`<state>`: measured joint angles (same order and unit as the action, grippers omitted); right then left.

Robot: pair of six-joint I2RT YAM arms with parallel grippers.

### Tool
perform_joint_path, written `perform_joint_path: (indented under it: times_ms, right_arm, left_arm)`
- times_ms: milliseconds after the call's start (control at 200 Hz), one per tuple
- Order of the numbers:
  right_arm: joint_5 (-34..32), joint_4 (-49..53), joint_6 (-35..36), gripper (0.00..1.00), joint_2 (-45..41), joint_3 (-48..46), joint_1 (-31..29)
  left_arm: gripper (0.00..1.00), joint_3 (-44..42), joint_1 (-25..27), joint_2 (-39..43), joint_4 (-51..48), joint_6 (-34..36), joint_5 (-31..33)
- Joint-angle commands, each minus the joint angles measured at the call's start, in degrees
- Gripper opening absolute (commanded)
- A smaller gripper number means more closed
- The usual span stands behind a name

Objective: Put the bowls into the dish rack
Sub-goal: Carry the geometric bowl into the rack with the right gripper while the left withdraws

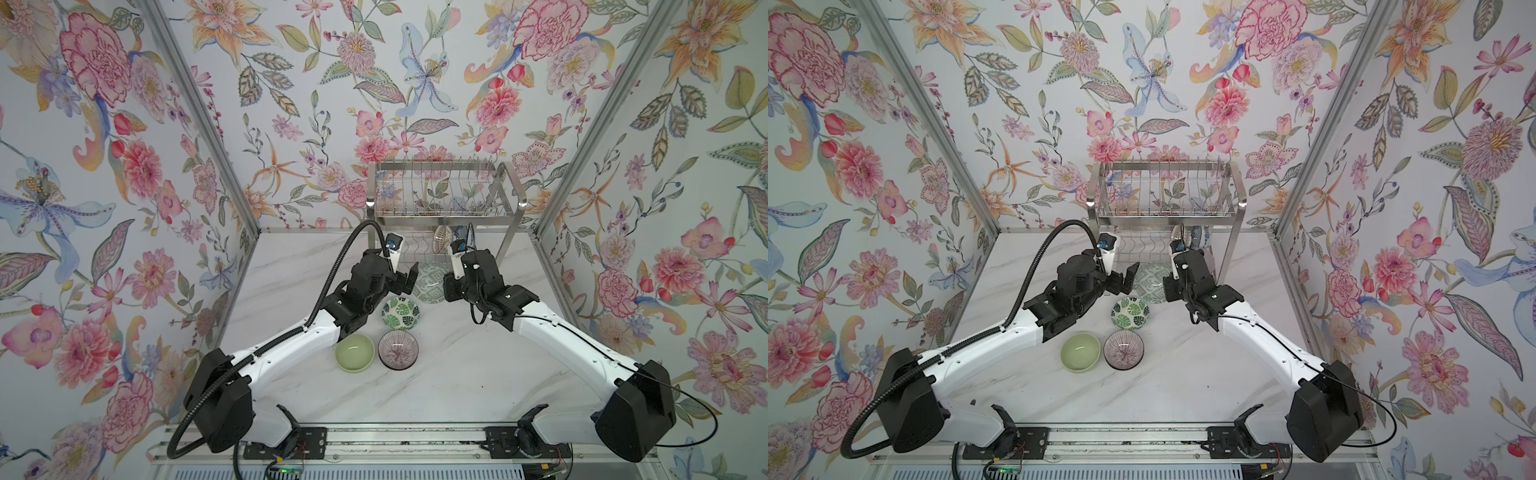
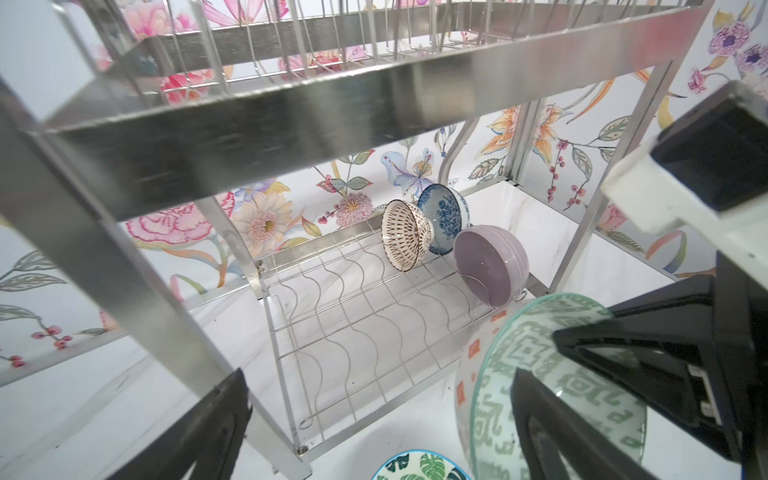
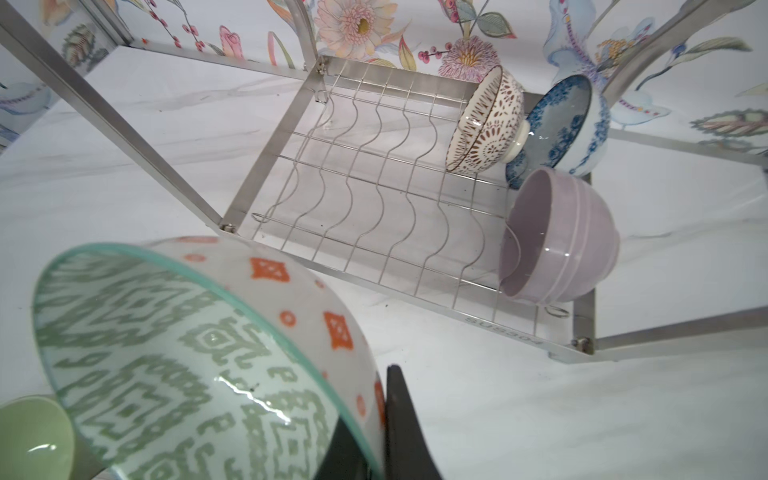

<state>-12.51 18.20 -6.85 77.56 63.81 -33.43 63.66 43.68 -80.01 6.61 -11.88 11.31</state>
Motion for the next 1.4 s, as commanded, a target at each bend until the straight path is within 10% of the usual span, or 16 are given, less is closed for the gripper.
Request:
perform_joint_path:
  times_ms: [0,676,1396]
  right_arm:
    - [-9.5,2.0,8.5,0.0,-1.6,3.8,-0.6]
    - [-40.3,-23.5,61.6,0.0,10.7,3.6,-10.0]
    - [-48.3,-36.8,75.8,0.0,32.8,15.3,-5.5]
  left_arm:
    - [0.99,0.1,-1.7,4.6,-6.7,1.9,4.5]
    - [0.99,-8.2,-10.6,16.3,-11.0,-2.6,2.7]
    - [0.99,-15.4,-16.8,23.1,-9.5,-2.6,-1.3]
